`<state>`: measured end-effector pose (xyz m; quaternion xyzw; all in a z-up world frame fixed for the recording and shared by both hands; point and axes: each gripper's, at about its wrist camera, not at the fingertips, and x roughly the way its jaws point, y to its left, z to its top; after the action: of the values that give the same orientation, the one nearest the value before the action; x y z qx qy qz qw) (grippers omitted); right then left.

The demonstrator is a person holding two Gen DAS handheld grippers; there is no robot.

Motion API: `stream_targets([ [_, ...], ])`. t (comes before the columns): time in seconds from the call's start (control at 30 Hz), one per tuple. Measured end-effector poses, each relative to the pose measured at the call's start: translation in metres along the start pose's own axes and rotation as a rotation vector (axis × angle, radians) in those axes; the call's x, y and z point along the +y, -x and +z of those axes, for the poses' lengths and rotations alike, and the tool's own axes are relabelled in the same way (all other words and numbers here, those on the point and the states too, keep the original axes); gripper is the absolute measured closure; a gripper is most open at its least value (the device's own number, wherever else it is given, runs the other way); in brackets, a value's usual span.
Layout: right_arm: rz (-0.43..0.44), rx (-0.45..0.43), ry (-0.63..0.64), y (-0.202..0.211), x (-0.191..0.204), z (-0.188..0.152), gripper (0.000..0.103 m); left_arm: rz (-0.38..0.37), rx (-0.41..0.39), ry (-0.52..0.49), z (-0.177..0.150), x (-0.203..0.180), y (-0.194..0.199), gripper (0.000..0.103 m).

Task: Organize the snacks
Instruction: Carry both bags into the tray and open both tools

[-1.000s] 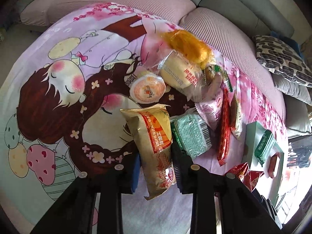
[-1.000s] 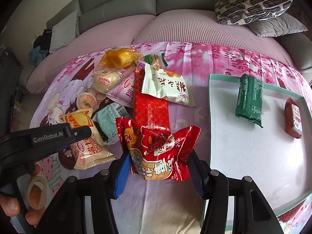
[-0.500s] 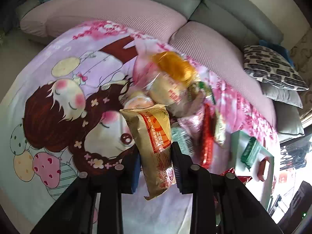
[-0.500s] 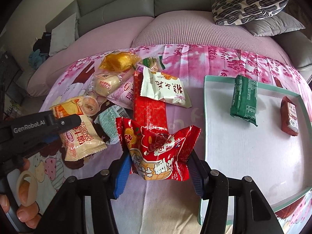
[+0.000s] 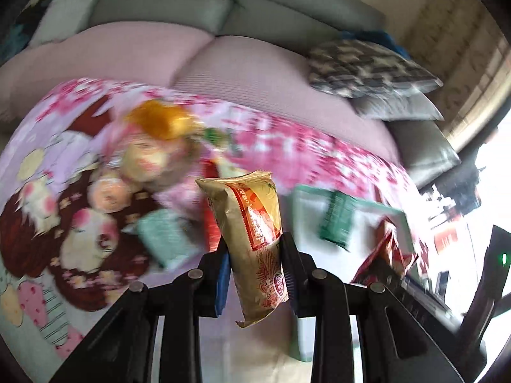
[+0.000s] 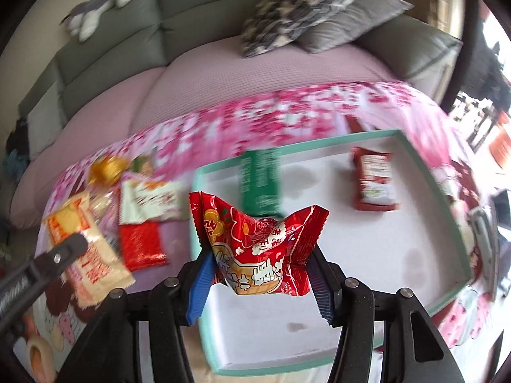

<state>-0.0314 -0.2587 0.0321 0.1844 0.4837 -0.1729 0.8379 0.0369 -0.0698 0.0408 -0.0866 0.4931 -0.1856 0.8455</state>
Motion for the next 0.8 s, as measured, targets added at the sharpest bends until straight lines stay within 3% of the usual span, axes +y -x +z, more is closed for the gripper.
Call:
stream_targets([
  [0.2,-0.109,-0.019,-0.143,0.010,-0.065,0.012,0.045,-0.099,0.065,-0.114,-0.014,-0.048,-0.021,0.072],
  [0.43,-0.172,-0.014,-0.260,0.015,-0.119,0.012,0.044,-0.185,0.131,-0.185,-0.028,-0.083,-0.042,0.072],
  [0.8,-0.195,0.043,-0.299,-0.002,-0.138,0.010,0.044,-0.201,0.185,-0.206,-0.037,-0.092,-0.072,0.072],
])
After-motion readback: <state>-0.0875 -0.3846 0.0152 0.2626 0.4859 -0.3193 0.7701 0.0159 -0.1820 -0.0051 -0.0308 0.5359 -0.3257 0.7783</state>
